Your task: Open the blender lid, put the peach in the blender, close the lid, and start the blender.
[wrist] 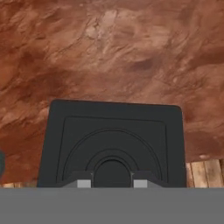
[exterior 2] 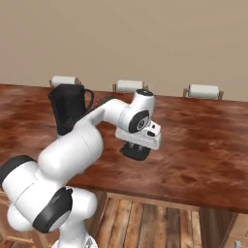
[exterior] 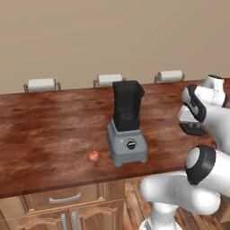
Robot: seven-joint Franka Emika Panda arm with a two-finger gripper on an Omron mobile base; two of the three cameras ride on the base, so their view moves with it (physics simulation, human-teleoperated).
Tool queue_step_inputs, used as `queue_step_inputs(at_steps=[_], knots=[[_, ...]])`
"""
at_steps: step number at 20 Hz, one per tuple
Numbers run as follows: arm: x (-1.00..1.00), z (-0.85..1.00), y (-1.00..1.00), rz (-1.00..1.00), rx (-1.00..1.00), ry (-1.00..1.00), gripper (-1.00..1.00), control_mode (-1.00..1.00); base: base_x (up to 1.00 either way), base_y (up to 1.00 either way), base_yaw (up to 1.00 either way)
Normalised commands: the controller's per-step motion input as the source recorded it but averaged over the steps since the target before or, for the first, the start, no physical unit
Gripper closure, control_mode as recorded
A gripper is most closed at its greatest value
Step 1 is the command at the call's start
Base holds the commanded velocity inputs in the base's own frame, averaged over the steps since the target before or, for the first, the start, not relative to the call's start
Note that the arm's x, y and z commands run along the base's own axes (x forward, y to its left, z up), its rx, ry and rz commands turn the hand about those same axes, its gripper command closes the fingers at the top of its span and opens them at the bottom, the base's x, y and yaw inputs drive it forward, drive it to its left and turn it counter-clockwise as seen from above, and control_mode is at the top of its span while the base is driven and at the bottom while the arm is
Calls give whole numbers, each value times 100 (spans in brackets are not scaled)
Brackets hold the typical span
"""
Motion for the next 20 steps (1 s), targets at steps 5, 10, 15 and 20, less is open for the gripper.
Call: queue_step_inputs(at_steps=[5, 10, 15, 20], knots=[[4, -61, 0, 0, 0, 12, 100, -100, 0, 0, 0], [3, -56, 0, 0, 0, 0, 100, -100, 0, 0, 0], [14, -52, 0, -3, -7, -2, 100, -100, 0, 0, 0], [19, -49, 0, -7, -11, 0, 100, -100, 0, 0, 0]])
